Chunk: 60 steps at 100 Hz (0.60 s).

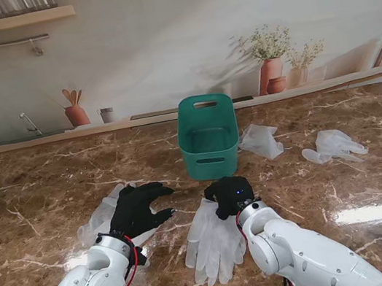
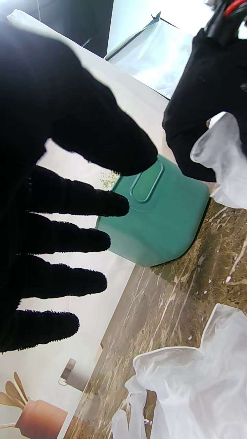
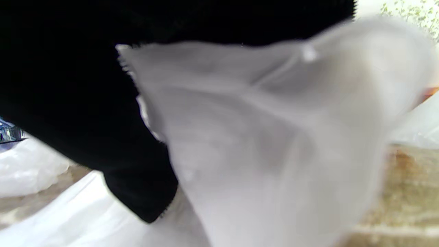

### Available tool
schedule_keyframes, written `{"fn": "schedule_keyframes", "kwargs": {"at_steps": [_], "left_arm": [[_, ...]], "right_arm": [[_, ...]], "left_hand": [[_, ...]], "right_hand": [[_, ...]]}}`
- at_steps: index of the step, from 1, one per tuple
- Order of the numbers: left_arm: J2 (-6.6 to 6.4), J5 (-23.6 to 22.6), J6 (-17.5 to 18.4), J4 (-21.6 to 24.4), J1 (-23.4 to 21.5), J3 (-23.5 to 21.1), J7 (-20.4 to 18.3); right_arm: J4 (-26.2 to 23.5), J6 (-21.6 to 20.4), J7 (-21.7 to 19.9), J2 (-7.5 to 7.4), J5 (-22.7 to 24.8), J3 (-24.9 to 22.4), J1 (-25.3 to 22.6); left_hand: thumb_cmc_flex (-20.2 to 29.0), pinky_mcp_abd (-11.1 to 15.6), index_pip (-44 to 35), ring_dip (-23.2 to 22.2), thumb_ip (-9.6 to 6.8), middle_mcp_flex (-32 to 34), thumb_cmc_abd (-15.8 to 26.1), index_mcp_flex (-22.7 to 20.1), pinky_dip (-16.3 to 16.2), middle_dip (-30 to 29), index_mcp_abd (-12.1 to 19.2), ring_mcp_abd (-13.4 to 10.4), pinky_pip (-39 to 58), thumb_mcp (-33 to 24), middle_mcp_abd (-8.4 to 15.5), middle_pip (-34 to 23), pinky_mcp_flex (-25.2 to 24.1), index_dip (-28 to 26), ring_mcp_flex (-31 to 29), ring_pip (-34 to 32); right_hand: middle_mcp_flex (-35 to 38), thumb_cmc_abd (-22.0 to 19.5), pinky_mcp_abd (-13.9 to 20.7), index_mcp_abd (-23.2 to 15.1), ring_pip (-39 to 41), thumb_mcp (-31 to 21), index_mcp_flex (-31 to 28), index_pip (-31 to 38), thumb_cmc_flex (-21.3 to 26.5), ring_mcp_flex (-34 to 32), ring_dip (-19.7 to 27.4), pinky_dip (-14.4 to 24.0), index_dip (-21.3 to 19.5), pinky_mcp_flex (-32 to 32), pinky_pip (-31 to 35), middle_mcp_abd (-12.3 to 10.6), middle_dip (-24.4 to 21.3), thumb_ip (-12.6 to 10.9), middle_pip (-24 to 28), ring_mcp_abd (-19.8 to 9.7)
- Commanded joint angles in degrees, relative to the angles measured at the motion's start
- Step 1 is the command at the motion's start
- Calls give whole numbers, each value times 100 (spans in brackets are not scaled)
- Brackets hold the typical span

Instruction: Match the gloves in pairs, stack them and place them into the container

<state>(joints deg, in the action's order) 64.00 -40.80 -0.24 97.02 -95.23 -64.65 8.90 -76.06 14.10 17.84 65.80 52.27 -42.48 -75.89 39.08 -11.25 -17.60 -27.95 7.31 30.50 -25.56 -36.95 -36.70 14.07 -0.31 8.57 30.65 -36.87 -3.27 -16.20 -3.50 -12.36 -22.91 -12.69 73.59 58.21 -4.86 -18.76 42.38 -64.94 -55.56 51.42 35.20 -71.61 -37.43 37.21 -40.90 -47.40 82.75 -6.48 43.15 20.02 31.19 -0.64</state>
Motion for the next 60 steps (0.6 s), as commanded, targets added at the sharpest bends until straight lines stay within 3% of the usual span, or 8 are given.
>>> {"fn": "schedule_keyframes", "kwargs": {"at_steps": [1, 14, 36, 60], "left_arm": [[20, -12, 7, 3, -41, -4, 45], [19, -29, 14, 20, -65, -31, 56], [15, -54, 48, 50, -96, -73, 60], [1, -64, 100, 80, -140, -83, 17]], "right_arm": [[-102, 1, -80, -87, 71, -158, 22], [-420, -47, -281, -189, 371, -443, -94], [-714, -224, -172, -260, 693, -655, -392], [-1299, -480, -195, -418, 1317, -812, -1012]], "left_hand": [[-145, -44, -30, 92, -137, 42, 141, -70, -95, -60, 159, -236, -210, 146, 95, 133, -134, -64, 90, 167], [-155, -49, -33, 91, -136, 39, 162, -78, -102, -62, 172, -235, -235, 154, 90, 137, -136, -65, 92, 167], [-158, -51, -37, 95, -137, 24, 212, -85, -111, -70, 194, -237, -277, 204, 76, 152, -139, -68, 109, 177], [-136, -38, -26, 102, -144, -3, 264, -65, -102, -79, 210, -246, -350, 276, 82, 168, -142, -64, 130, 191]], "right_hand": [[-30, -30, 43, -37, 189, 37, 112, 110, 229, 84, -137, -112, 273, 105, 97, -106, 164, -105, 175, -65], [-4, -31, 31, -64, 272, 50, -16, 179, 220, 126, -200, -97, 501, 120, 91, -78, 177, -108, 193, -59], [1, -315, -49, 89, 410, 118, 61, 186, 4, 203, -266, -76, 853, 242, 44, -81, 234, -106, 245, -93], [127, -162, 37, 91, 1165, 69, -18, 350, 2, 136, -551, 185, 1172, 45, 496, 10, 220, -71, 341, -82]]}}
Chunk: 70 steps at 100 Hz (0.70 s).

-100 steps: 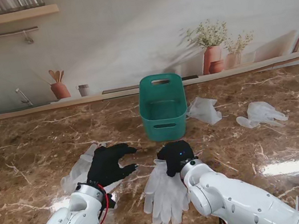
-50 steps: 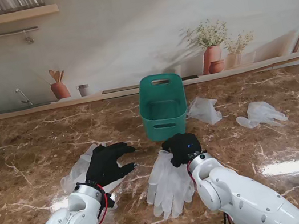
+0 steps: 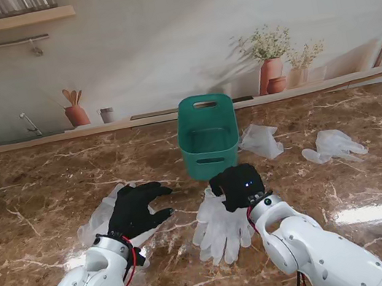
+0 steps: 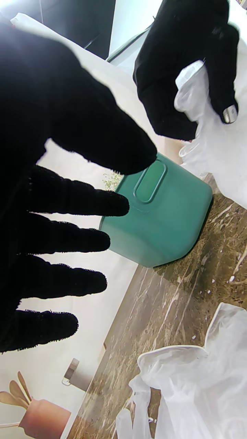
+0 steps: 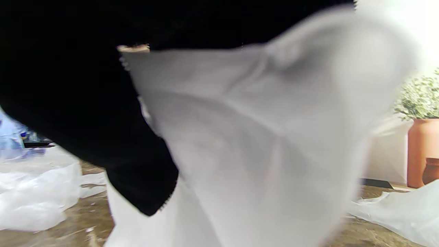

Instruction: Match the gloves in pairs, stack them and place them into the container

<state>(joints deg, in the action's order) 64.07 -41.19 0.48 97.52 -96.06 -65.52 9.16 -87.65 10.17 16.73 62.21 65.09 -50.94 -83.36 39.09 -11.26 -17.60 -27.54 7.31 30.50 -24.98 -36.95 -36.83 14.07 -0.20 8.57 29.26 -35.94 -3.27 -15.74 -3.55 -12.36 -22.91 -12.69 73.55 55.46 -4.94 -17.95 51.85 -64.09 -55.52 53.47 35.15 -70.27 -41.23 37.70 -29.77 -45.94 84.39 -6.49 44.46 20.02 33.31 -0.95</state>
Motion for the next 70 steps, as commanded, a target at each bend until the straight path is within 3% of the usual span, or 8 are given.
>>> {"fn": "schedule_keyframes", "kwargs": {"at_steps": [1, 29, 40, 43, 45, 46, 48, 70], "left_arm": [[-6, -28, 30, 31, -60, 2, -10], [4, -58, -4, 85, -125, -37, 60], [3, -68, -13, 105, -142, -56, 61], [1, -66, -13, 114, -148, -62, 49], [0, -66, -15, 121, -152, -66, 42], [-1, -66, -16, 123, -154, -68, 39], [-2, -69, -17, 127, -157, -73, 33], [-6, -70, -5, 145, -175, -106, 10]], "right_arm": [[-167, -96, -90, -66, 58, 28, -292], [-357, -199, -293, -104, 4, 273, -552], [-283, -157, -563, -111, -187, 442, -492], [-290, -174, -689, -125, -206, 453, -485], [-301, -190, -775, -135, -214, 452, -483], [-310, -201, -819, -141, -217, 447, -484], [-335, -231, -920, -153, -225, 430, -490], [-1141, -773, -1854, -274, -162, -274, -1023]], "left_hand": [[-138, -36, -27, 61, -143, 2, 205, -67, -90, -78, 202, -245, -211, 188, 88, 121, -134, -64, 124, 188], [-105, -31, -12, 72, -155, -27, 227, -44, -105, -86, 195, -247, -253, 260, 72, 135, -132, -58, 148, 208], [-99, -27, -1, 77, -159, -42, 228, -29, -106, -89, 180, -244, -277, 281, 65, 141, -139, -53, 165, 216], [-95, -27, 0, 77, -159, -46, 219, -29, -105, -90, 178, -238, -287, 289, 56, 143, -142, -52, 165, 217], [-98, -28, 4, 79, -159, -53, 220, -20, -105, -91, 171, -242, -293, 294, 59, 145, -143, -51, 176, 221], [-101, -28, 7, 79, -159, -55, 218, -15, -104, -91, 170, -238, -295, 298, 59, 146, -143, -50, 175, 221], [-104, -28, 11, 80, -159, -58, 214, -8, -104, -92, 172, -244, -300, 302, 66, 147, -142, -48, 177, 222], [-119, -31, 30, 90, -165, -81, 176, 4, -107, -99, 155, -232, -373, 350, 51, 158, -152, -38, 203, 239]], "right_hand": [[137, 117, 50, 11, 232, -18, -28, 148, 6, -7, -176, 139, 61, -113, 342, 6, 88, -70, 131, -54], [179, 128, 154, 25, 307, -9, -37, 155, -28, -96, -181, 146, 127, -346, 474, 12, 29, -53, 101, -81], [-176, -122, 204, 472, -337, 122, 412, -307, -522, 217, 146, -13, 536, -104, 263, 56, -156, -108, -291, -52], [-349, -248, 226, 641, -604, 133, 378, -987, -790, 353, 254, -55, 212, 11, 170, 70, -250, -241, -450, -45], [-545, -458, 244, 832, -850, 94, 324, -1749, -1168, 520, 344, -69, -126, 153, 41, 76, -612, -711, -553, -39], [-545, -458, 244, 832, -850, 94, 324, -1749, -1168, 520, 344, -69, -126, 153, 41, 76, -612, -711, -553, -39], [-722, -581, 240, 933, -1037, 137, 363, -2326, -1397, 657, 406, -55, -585, 288, -76, 114, -795, -1021, -610, -34], [-1655, -1543, 353, 1012, -1896, 1294, 1185, -3217, -2133, 1494, 671, 19, -213, 960, -643, 106, -1312, -1204, -1239, -6]]}}
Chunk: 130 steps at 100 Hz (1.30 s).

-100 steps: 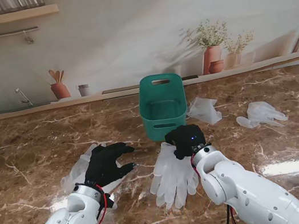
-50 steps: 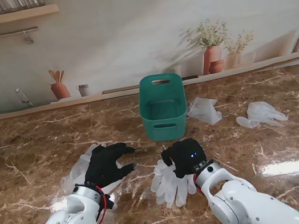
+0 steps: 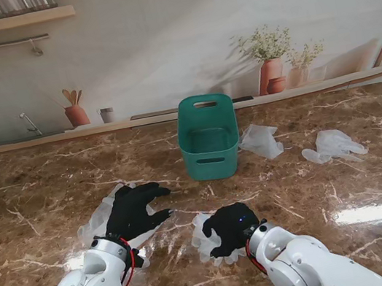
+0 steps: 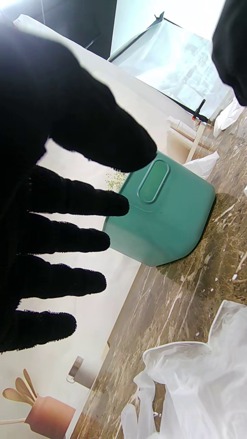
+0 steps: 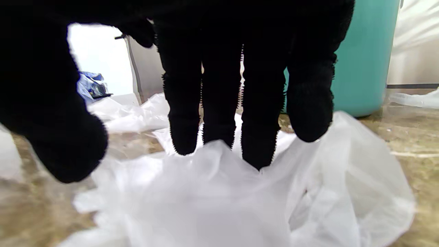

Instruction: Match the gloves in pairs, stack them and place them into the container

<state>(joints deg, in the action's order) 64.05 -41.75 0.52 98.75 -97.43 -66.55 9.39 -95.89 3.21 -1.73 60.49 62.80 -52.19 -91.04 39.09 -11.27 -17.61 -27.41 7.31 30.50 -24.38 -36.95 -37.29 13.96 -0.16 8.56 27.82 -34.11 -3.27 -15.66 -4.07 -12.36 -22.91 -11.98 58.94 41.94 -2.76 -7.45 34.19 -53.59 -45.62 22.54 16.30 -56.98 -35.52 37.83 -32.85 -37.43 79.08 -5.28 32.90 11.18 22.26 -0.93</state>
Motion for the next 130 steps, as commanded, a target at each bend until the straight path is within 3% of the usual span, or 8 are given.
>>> {"fn": "schedule_keyframes", "kwargs": {"at_steps": [1, 16, 26, 31, 40, 53, 96, 130], "left_arm": [[-4, -13, -7, 22, -38, -3, -12], [-3, -28, 20, 21, -39, -12, 11], [-8, -45, 29, 40, -58, -47, -2], [-10, -52, 28, 58, -76, -73, -10], [-16, -84, 21, 104, -120, -140, -28], [-14, -129, -11, 168, -190, -236, -2], [-6, -97, -49, 204, -266, -340, 13], [3, 2, -18, 203, -290, -344, 3]], "right_arm": [[-362, -98, -27, -104, 82, -187, -289], [-913, -423, -142, -107, 178, -696, -709], [-930, -476, 194, -83, 353, -726, -685], [-884, -468, 281, -85, 483, -674, -585], [-701, -622, 290, -110, 639, -525, -223], [-289, -957, 215, -152, 685, -204, 355], [1112, -1443, 364, -205, 450, 1285, 1982], [1627, -1087, 141, -227, 336, 2167, 2604]], "left_hand": [[-122, -30, 30, 77, -164, -83, 117, 2, -61, -89, 155, -231, -231, 170, 55, 151, -100, -38, 201, 168], [-142, -26, 31, 76, -168, -78, 119, -1, -83, -89, 157, -235, -247, 183, 51, 147, -89, -37, 201, 167], [-143, -21, 31, 74, -170, -73, 116, -7, -100, -88, 148, -236, -249, 181, 53, 144, -88, -37, 199, 163], [-137, -21, 31, 73, -172, -77, 123, -8, -106, -88, 146, -228, -249, 174, 55, 145, -89, -36, 198, 161], [-138, -19, 32, 71, -171, -75, 128, -9, -119, -88, 150, -237, -245, 168, 54, 143, -81, -36, 193, 157], [-141, -19, 37, 71, -171, -69, 138, -8, -133, -87, 133, -252, -241, 160, 66, 141, -78, -33, 190, 157], [-117, -30, 42, 82, -167, -69, 130, -31, -133, -92, 126, -262, -267, 148, 92, 151, -87, -29, 189, 167], [-112, -55, 19, 81, -167, -53, 139, -63, -140, -90, 125, -249, -272, 129, 91, 145, -80, -39, 160, 159]], "right_hand": [[-205, -211, 136, -31, -149, 263, 213, -131, -253, 198, 105, 8, 100, 127, -125, -12, -163, -324, -141, -11], [-276, -954, 100, -71, -304, 1423, 178, -57, -42, 285, 135, 91, 157, 272, -369, 11, -268, -631, -195, -1], [-210, -637, -81, -80, -383, 1563, 43, 73, 308, 261, 176, -42, 120, 416, -818, -5, -266, -805, -169, -38], [-184, -443, -108, -98, -463, 1304, -5, 135, 764, 200, 228, -108, 97, 369, -1017, -19, -281, -868, -167, -79], [-250, 164, -123, -149, -803, -718, -6, 169, 953, 253, 424, -255, 111, 486, -1531, -72, -407, -493, -250, -151], [-511, 567, -35, -145, -1402, -1312, 56, 121, 1428, 460, 800, -441, 172, 673, -2159, -99, -671, -372, -492, -267], [-2232, 750, 7, 57, -2505, -1595, 1510, -841, 1758, 1744, 2017, -721, 1003, 1143, -3096, 63, -1804, -301, -1186, -273], [-2317, 824, 78, 540, -1453, -1433, 2160, -1228, 1567, 931, 998, 158, 1023, 744, -2258, 14, -1424, -255, -541, -362]]}}
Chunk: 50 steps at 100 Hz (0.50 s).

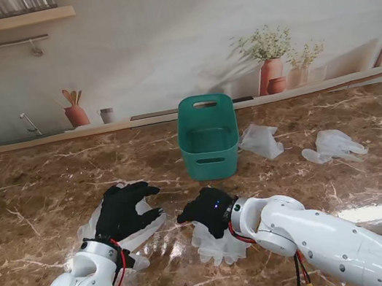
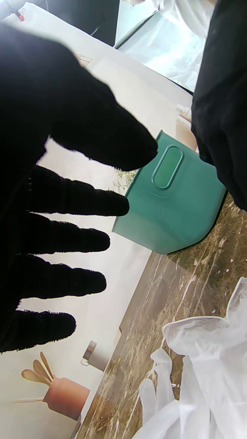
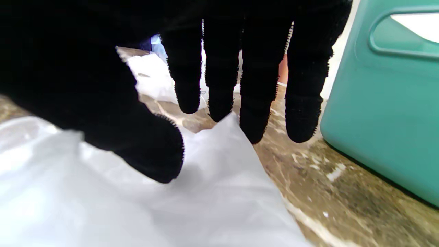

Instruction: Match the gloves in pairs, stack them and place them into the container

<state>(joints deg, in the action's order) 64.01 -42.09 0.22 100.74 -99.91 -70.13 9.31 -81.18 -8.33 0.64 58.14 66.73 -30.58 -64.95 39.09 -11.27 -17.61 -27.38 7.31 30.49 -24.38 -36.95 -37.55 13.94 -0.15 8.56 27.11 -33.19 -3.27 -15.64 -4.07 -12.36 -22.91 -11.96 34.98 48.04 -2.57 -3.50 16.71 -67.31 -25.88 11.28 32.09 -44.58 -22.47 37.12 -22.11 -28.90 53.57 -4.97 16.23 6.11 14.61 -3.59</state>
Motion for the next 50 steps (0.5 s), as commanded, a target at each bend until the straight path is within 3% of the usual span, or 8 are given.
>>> {"fn": "schedule_keyframes", "kwargs": {"at_steps": [1, 18, 19, 22, 29, 33, 39, 50], "left_arm": [[8, 38, 12, 3, -42, 14, 14], [6, 54, 25, 4, -33, 16, -7], [7, 57, 27, 3, -31, 17, -6], [7, 66, 38, -3, -24, 21, -5], [9, 94, 92, -26, -3, 30, -5], [8, 92, 111, -36, 8, 37, 1], [-1, 75, 138, -32, 13, 33, -31], [-2, 64, 145, -38, 20, 34, -33]], "right_arm": [[168, 80, -89, 7, -54, 22, 3], [370, 245, 200, 12, -6, 151, 30], [392, 251, 245, 16, -8, 158, 31], [443, 268, 347, 26, -18, 173, 30], [541, 308, 540, 34, 2, 214, 39], [579, 309, 594, 36, 0, 215, 34], [626, 302, 683, 36, -2, 211, 16], [681, 230, 913, 21, 82, 161, -23]], "left_hand": [[-111, -55, 19, 79, -166, -52, 138, -64, -115, -88, 121, -246, -200, 36, 88, 144, -79, -39, 163, 158], [-124, -63, 10, 76, -163, -34, 151, -88, -115, -87, 130, -250, -191, 35, 93, 139, -75, -42, 145, 151], [-126, -63, 6, 76, -163, -38, 153, -99, -116, -87, 132, -261, -190, 36, 112, 141, -76, -44, 147, 152], [-121, -66, 4, 74, -163, -25, 176, -102, -119, -86, 139, -265, -180, 32, 110, 137, -70, -45, 129, 145], [-110, -71, -26, 69, -164, -2, 224, -154, -126, -81, 146, -265, -155, 31, 100, 126, -62, -56, 96, 132], [-116, -81, -35, 67, -162, 11, 229, -163, -127, -79, 157, -265, -142, 36, 116, 121, -59, -61, 82, 126], [-122, -79, -37, 68, -161, 2, 237, -153, -120, -80, 165, -274, -138, 40, 120, 126, -67, -63, 88, 130], [-120, -82, -54, 68, -161, 10, 235, -172, -105, -79, 172, -268, -134, 44, 121, 125, -68, -71, 82, 128]], "right_hand": [[136, 225, 65, 150, 339, -59, 181, -100, -20, -355, -345, 245, -56, -131, 322, -23, 274, 254, 262, -102], [1404, 563, 76, -9, 1421, -118, -255, 173, -83, -792, -1232, 282, -94, -382, 717, -595, 1884, 325, 1832, -251], [1677, 757, 43, -183, 1579, -63, -560, 471, -9, -849, -1352, 232, -162, -421, 785, -672, 2600, 751, 2046, -253], [1976, 973, 14, -448, 1754, 12, -1010, 939, 69, -840, -1489, 186, -334, -416, 828, -750, 3262, 1139, 2229, -251], [2275, 1304, -19, -1277, 2329, -23, -2459, 2433, -11, -609, -1944, 143, -1121, -282, 844, -864, 4362, 1336, 2730, -293], [2237, 1380, -22, -1725, 2496, 25, -2715, 3465, 15, -461, -2088, 135, -958, -189, 835, -853, 4704, 1441, 2748, -302], [1869, 1435, 27, -2120, 2399, 155, -3091, 4294, 76, -112, -2043, 168, -940, -46, 825, -763, 4504, 1554, 2388, -275], [1177, 1475, 82, -2330, 1314, 66, -3204, 4174, 102, 306, -1196, 272, -1439, 52, 779, -405, 2474, 1542, 965, -286]]}}
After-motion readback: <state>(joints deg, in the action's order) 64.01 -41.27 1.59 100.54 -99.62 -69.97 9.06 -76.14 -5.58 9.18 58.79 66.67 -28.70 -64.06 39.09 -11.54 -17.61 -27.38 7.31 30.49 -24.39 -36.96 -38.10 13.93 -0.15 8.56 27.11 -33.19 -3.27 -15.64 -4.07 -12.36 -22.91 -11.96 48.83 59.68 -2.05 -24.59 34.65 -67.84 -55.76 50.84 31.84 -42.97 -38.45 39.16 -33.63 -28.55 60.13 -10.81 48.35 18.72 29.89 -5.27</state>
